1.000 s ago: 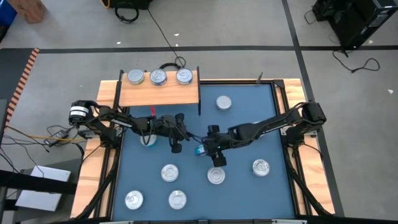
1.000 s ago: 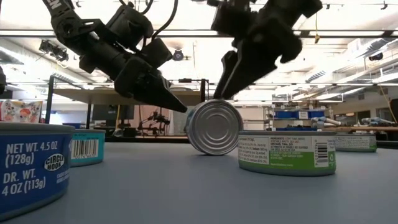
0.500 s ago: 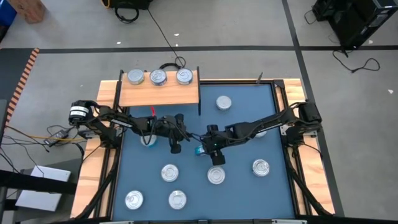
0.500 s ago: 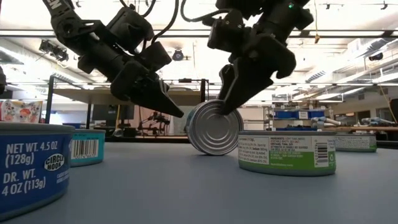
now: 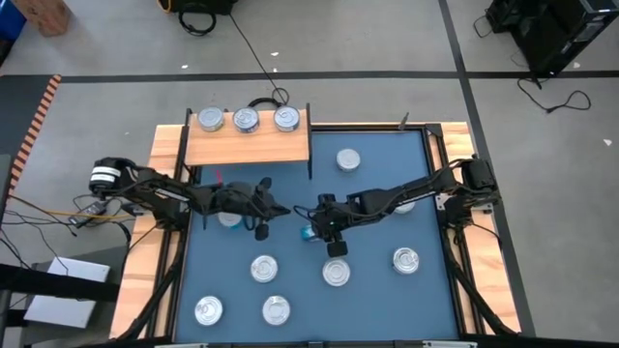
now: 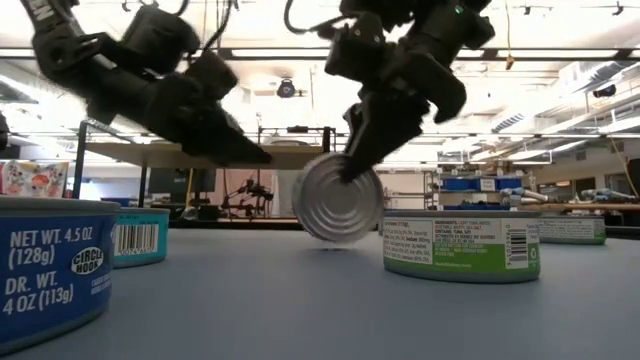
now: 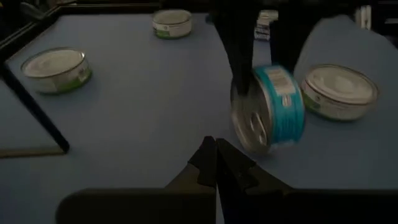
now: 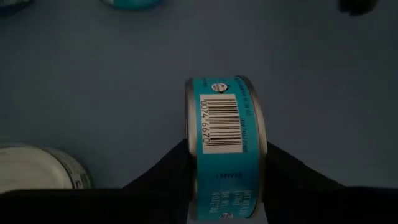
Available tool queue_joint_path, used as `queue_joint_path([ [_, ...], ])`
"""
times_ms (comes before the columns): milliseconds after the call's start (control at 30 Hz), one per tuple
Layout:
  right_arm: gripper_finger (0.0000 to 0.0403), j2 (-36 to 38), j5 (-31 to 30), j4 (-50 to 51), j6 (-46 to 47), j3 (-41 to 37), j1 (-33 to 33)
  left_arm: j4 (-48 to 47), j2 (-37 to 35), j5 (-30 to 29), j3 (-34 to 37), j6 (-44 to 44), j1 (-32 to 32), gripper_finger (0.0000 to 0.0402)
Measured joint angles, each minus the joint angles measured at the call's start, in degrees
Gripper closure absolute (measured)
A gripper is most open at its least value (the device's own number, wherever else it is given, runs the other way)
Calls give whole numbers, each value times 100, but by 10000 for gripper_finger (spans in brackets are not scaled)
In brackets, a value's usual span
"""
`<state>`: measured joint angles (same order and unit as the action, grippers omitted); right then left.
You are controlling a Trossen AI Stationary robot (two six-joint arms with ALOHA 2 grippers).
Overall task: Stack canned seafood by type on shelf
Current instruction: Stack the yellow blue tuna can on top of the yellow blue tuna can on the shelf
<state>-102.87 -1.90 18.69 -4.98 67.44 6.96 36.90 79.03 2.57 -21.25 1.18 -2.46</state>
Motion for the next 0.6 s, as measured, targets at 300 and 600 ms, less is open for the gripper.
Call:
queue_joint_path([
  [300, 260, 10, -1181, 541, -1215, 1100, 183, 1204, -372, -57, 922, -325, 0, 399],
  [600, 260, 22, -3431, -878, -4126, 1814, -136, 1896, -356, -118, 1300, -469, 0, 399],
])
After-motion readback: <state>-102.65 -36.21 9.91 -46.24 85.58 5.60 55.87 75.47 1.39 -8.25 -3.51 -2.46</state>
